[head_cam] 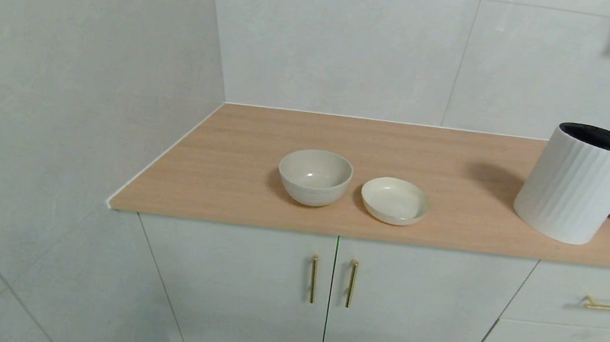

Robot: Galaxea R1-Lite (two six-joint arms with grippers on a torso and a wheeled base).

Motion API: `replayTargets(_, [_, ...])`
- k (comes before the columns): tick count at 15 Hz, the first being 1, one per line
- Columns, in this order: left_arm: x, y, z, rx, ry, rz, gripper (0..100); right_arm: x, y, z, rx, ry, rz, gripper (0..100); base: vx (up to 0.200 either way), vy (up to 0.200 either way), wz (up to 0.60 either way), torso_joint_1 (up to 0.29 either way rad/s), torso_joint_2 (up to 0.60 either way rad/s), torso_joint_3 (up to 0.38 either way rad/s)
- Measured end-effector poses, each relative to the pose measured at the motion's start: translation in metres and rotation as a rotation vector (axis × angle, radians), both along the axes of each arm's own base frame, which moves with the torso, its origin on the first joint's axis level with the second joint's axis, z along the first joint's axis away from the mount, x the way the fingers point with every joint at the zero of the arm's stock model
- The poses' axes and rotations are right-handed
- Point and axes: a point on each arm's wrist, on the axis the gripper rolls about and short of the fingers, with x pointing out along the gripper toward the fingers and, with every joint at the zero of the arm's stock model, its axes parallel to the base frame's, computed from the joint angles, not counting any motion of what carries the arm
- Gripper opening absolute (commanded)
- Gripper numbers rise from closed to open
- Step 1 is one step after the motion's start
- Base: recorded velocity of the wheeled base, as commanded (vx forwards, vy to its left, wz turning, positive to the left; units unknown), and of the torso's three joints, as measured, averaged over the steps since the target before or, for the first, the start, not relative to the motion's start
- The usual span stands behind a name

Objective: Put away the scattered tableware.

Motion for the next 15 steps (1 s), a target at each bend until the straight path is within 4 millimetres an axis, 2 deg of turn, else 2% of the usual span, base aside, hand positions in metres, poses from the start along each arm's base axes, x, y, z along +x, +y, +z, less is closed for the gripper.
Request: replayTargets(15, [0.0, 0.0, 0.0, 0.0, 0.0, 0.0, 100, 0.0, 0.0, 0.0, 0.0, 0.0, 0.0, 100, 0.0, 0.0, 0.0, -0.181, 0.48, 0.294])
